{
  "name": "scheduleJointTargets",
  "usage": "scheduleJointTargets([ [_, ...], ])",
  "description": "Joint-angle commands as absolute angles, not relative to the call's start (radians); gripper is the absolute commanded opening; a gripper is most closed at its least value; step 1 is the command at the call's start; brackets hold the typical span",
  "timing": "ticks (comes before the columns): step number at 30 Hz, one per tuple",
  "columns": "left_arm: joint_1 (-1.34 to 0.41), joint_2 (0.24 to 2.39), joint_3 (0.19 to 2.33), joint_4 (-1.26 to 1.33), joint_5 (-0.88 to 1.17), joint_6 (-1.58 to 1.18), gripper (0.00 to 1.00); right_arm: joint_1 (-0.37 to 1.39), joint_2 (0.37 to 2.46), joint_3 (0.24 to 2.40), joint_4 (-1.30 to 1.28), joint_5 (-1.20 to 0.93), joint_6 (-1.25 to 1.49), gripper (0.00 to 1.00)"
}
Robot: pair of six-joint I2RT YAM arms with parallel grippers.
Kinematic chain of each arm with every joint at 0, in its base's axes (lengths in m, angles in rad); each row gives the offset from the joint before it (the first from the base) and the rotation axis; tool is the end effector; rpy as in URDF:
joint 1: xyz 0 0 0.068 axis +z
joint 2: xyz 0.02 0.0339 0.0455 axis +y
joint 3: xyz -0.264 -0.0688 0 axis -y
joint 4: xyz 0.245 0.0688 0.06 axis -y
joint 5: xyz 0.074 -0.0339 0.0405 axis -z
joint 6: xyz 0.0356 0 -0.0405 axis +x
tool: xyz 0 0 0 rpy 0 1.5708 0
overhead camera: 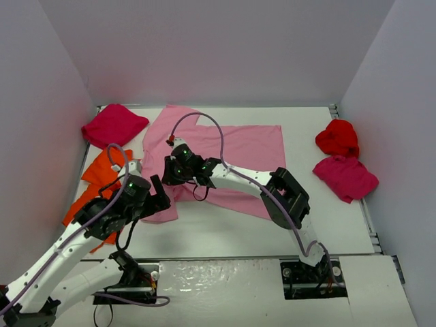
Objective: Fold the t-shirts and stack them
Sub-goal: Fold the tshirt
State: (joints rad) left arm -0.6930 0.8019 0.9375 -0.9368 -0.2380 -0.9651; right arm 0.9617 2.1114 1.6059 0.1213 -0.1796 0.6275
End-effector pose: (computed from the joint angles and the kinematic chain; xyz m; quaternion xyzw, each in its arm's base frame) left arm 0.1182 -0.0872 0.3178 -0.1690 0.9058 -0.2005 0.3329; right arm 0.2811 0.4140 0.2328 -0.1868 0.8059 0.4494 0.3371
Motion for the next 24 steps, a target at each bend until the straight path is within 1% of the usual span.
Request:
scheduleJointTargets([
  [1,-0.699,0.762,0.994,-0.961,-0.303,-0.928,0.86,0.947,2.097,1.591,0.189,-0.216,0.614,0.64],
  [2,-0.699,0.764,1.001,-0.972,-0.302,-0.92,0.86,0.947,2.088,1.577,0.19,-0.209,0.611,0.77],
  [3,-0.699,0.766,1.007,-0.978,-0.3,-0.912,0.86,0.948,2.075,1.561,0.191,-0.201,0.605,0.85],
  [4,-0.699,0.771,1.01,-0.98,-0.296,-0.903,0.86,0.948,2.061,1.545,0.193,-0.193,0.601,0.9],
  [6,-0.698,0.781,1.011,-0.969,-0.273,-0.872,0.86,0.948,2.0,1.491,0.204,-0.153,0.583,0.95],
  [9,-0.699,0.807,1.008,-0.923,-0.204,-0.828,0.86,0.948,1.868,1.391,0.199,-0.033,0.554,0.96],
  [14,-0.699,0.874,1.003,-0.795,-0.036,-0.8,0.86,0.945,1.625,1.185,0.113,0.162,0.578,0.92],
  [17,-0.703,0.927,1.013,-0.764,-0.015,-0.792,0.86,0.939,1.48,1.042,0.073,0.249,0.635,0.89],
  [19,-0.703,0.965,1.029,-0.761,-0.01,-0.776,0.86,0.937,1.39,0.956,0.058,0.259,0.673,0.87],
  [21,-0.702,1.028,1.051,-0.774,-0.005,-0.766,0.86,0.937,1.351,0.907,0.062,0.229,0.699,0.85],
  [24,-0.704,1.081,1.099,-0.807,-0.024,-0.754,0.86,0.954,1.386,0.875,0.105,0.124,0.718,0.82],
])
